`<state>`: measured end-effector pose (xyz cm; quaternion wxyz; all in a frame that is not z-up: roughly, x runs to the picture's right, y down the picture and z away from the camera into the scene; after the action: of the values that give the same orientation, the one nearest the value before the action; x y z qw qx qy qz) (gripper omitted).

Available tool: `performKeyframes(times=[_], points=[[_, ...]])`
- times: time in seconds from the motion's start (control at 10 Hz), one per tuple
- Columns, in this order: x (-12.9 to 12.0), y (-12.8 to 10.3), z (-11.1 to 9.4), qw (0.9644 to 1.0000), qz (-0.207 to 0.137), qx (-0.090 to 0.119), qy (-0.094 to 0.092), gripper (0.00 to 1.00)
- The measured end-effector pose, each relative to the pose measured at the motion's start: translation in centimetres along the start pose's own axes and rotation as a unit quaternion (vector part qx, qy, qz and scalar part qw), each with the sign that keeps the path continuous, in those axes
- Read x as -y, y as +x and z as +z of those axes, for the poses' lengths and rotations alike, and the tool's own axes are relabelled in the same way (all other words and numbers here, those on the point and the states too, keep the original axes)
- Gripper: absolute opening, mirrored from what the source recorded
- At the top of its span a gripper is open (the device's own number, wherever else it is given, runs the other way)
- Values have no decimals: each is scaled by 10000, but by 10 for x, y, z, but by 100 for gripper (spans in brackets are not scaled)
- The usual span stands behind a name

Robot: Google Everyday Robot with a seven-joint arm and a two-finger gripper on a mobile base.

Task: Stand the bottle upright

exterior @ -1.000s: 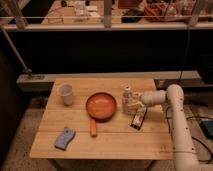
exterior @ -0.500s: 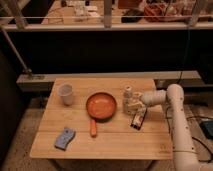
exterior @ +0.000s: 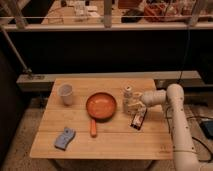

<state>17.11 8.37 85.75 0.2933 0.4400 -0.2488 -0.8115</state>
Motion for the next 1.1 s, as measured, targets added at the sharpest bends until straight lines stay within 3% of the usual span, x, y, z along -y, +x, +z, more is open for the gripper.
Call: performKeyframes(times=[0.4, 1.1], points=[[0, -1, -1, 10000, 3, 12, 18, 52], [1, -3, -5, 10000, 24, 61, -14, 52]])
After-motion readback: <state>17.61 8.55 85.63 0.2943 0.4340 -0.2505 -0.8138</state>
